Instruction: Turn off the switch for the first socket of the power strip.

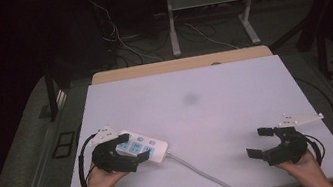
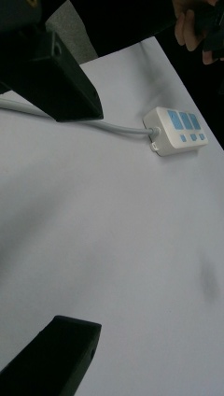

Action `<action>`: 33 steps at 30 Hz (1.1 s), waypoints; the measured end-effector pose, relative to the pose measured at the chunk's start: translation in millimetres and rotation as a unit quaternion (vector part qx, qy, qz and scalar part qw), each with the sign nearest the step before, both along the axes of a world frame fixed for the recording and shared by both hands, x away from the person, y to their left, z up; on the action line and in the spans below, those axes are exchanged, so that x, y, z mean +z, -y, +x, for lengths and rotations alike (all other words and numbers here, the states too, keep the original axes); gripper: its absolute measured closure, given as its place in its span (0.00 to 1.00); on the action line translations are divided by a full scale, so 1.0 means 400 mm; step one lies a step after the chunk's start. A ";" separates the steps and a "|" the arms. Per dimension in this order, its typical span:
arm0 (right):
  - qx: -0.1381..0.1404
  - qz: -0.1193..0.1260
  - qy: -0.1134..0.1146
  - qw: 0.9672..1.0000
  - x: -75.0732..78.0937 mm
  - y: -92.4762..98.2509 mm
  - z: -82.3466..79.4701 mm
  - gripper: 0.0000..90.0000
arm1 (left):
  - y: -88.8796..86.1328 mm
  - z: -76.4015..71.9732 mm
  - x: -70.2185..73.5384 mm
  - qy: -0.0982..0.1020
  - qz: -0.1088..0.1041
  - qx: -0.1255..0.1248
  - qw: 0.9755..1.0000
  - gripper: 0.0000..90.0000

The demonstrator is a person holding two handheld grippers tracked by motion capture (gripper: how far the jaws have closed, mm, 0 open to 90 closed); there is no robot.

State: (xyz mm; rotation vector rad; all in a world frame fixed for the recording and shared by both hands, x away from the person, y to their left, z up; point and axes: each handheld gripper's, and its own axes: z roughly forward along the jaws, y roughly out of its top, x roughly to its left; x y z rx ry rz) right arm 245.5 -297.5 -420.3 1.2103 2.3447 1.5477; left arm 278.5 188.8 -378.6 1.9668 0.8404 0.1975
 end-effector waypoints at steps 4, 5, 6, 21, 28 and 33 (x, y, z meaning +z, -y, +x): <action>0.000 0.000 0.000 1.000 0.000 0.000 0.000 0.00 | 0.002 0.010 0.009 -0.003 0.008 -0.004 1.000 0.00; 0.000 0.000 0.000 1.000 0.000 0.000 0.000 0.00 | 0.003 0.013 0.011 -0.003 0.012 -0.006 1.000 0.00; 0.001 -0.001 0.001 1.000 0.000 0.000 0.000 0.00 | 0.004 0.015 0.013 -0.005 0.013 -0.006 1.000 0.00; 0.005 -0.005 0.000 1.000 0.000 -0.002 -0.001 0.00 | 0.024 0.050 0.026 -0.016 0.046 -0.023 0.999 0.00; 0.007 -0.007 0.001 1.000 -0.001 -0.004 0.000 0.00 | 0.033 0.076 0.028 -0.023 0.064 -0.030 0.997 0.00; 0.007 -0.008 0.000 1.000 -0.002 -0.004 0.000 0.00 | 0.040 0.092 0.025 -0.032 0.081 -0.038 0.995 0.01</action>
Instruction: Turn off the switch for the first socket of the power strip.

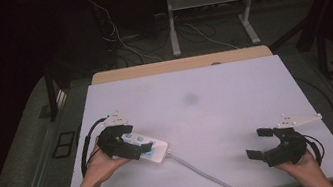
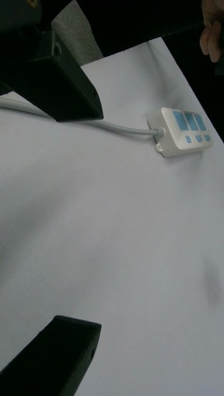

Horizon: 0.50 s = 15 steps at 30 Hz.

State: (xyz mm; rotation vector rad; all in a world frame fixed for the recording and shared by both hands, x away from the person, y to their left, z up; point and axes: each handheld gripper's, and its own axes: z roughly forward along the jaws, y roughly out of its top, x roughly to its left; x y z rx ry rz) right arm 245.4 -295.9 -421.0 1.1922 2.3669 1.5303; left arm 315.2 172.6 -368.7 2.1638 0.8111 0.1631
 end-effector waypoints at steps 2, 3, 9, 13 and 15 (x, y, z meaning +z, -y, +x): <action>0.001 -0.001 -0.001 1.000 0.000 0.000 0.001 0.00 | 0.002 0.006 -0.001 -0.003 0.006 -0.002 1.000 0.01; 0.001 -0.001 -0.001 1.000 0.000 0.000 0.001 0.00 | 0.004 0.008 -0.001 -0.004 0.008 -0.002 1.000 0.01; 0.002 -0.002 -0.001 1.000 -0.001 0.000 0.001 0.00 | 0.006 0.022 -0.002 -0.009 0.018 -0.006 1.000 0.04; 0.003 -0.001 -0.003 1.000 -0.002 0.000 0.001 0.00 | 0.006 0.028 -0.003 -0.009 0.030 -0.008 0.999 0.10; 0.004 0.000 -0.004 1.000 -0.002 0.000 0.002 0.00 | 0.007 0.031 -0.003 -0.010 0.030 -0.009 0.999 0.14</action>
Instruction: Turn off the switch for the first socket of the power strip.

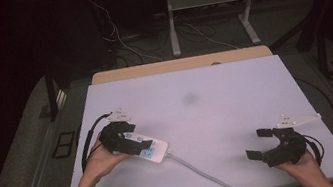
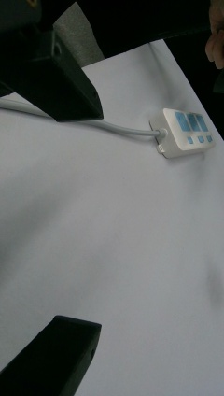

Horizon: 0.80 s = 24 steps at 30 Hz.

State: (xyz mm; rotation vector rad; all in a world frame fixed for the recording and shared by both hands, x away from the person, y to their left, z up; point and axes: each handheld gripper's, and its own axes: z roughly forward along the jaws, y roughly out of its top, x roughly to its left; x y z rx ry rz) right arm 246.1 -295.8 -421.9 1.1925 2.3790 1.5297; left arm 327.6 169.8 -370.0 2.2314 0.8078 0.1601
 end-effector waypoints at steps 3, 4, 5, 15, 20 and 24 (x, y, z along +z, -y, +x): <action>0.001 -0.001 -0.001 1.000 -0.001 -0.001 0.001 0.00 | 0.001 0.000 0.000 0.000 0.000 0.000 1.000 0.22; 0.001 -0.001 -0.002 1.000 -0.001 -0.001 0.001 0.00 | 0.002 0.000 0.000 -0.001 0.000 -0.002 1.000 0.22; 0.002 -0.002 -0.002 1.000 -0.001 -0.002 0.002 0.00 | 0.003 0.000 -0.001 -0.002 0.001 -0.004 1.000 0.25; 0.003 -0.004 -0.003 1.000 -0.003 -0.005 0.002 0.00 | 0.003 0.011 -0.008 -0.004 0.004 -0.003 1.000 0.59; 0.004 -0.005 -0.004 1.000 -0.003 -0.005 0.002 0.00 | 0.004 0.019 -0.014 -0.008 0.004 -0.001 1.000 0.70; 0.005 -0.006 -0.004 1.000 -0.004 -0.005 0.003 0.00 | 0.005 0.026 -0.020 -0.013 0.005 -0.006 1.000 0.77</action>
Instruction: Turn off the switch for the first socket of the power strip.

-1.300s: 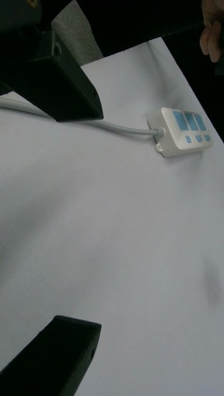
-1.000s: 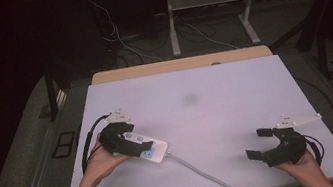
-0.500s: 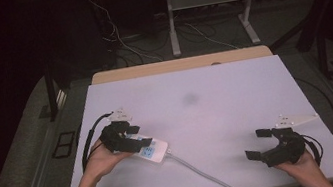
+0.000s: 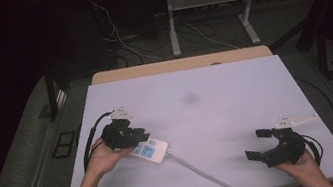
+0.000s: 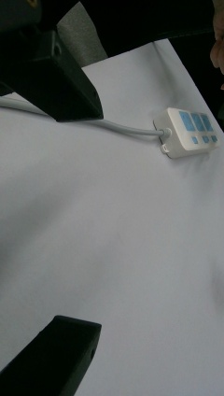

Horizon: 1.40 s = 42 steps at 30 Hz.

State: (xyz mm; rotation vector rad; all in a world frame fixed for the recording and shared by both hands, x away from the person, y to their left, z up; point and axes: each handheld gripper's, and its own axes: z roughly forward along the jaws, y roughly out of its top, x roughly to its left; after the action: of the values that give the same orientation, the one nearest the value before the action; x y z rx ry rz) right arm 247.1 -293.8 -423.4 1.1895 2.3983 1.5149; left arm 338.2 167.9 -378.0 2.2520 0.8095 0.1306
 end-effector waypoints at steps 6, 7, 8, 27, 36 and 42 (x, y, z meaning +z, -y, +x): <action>0.001 -0.001 0.001 1.000 -0.001 0.000 0.000 0.00 | 0.010 0.004 -0.006 -0.006 -0.005 -0.010 1.000 0.90; 0.001 -0.001 0.001 1.000 -0.001 -0.001 -0.001 0.00 | 0.012 0.005 -0.007 -0.005 -0.003 -0.013 1.000 0.92; 0.001 -0.001 0.000 1.000 -0.001 -0.001 -0.001 0.00 | 0.013 0.005 -0.009 -0.007 -0.001 -0.014 1.000 0.94; 0.002 -0.002 0.001 1.000 -0.001 0.001 -0.002 0.00 | 0.035 0.023 -0.043 -0.025 0.017 -0.026 0.999 0.99; 0.004 -0.003 0.001 1.000 -0.001 0.000 -0.004 0.00 | 0.040 0.026 -0.062 -0.036 0.024 -0.030 0.999 0.99; 0.004 -0.004 0.001 1.000 -0.001 0.000 -0.003 0.00 | 0.040 0.029 -0.072 -0.039 0.027 -0.029 0.998 0.99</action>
State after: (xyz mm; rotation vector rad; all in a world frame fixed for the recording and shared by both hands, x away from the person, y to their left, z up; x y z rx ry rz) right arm 245.9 -293.8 -424.0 1.1781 2.4091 1.5068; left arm 349.6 151.9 -406.7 2.3412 0.7905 0.0377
